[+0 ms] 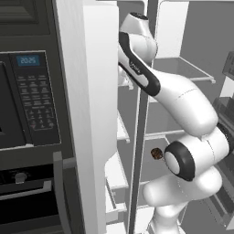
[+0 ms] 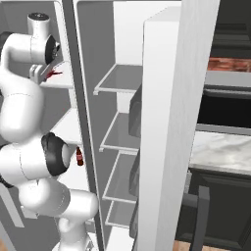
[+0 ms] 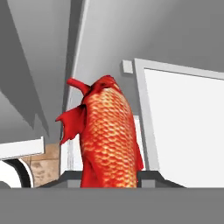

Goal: There's a fish in the fridge that needs to be moved to the freezer for freezing. Pick up the fish from the fridge, place it on any shelf in the freezer, and close the fridge and freezer doors when done.

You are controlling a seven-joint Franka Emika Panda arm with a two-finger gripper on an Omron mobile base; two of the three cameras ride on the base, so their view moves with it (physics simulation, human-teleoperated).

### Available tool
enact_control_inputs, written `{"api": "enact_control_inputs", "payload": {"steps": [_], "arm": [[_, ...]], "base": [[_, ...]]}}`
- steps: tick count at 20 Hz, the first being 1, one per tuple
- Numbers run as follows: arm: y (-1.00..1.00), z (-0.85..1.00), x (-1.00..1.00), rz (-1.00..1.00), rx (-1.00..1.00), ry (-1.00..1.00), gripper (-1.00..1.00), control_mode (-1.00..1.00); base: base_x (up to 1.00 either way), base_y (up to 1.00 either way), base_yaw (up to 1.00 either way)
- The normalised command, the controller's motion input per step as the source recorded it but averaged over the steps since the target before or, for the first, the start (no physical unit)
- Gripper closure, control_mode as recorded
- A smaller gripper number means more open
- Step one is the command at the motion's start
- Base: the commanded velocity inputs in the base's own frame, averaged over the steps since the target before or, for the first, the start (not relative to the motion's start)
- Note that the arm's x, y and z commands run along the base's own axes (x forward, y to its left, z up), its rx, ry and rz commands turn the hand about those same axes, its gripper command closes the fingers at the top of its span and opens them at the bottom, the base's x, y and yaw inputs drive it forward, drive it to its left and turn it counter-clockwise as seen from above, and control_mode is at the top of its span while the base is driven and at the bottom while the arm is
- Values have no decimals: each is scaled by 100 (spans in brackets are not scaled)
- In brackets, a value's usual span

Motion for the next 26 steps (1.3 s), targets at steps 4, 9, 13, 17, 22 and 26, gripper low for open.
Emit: {"api": "enact_control_inputs", "payload": {"steps": [4,9,13,17,22,26], "arm": [[2,-11,40,6,-7,1,100,-100],[1,-24,41,3,-3,0,100,-100],[23,-43,41,1,-4,0,100,-100],[35,-30,57,0,-5,0,100,-100],[6,-2,55,0,0,0,100,-100],[6,-17,46,0,0,0,100,-100]], "base": [[0,0,0],[0,0,0],[0,0,0],[0,0,0],[0,0,0],[0,0,0]]}}
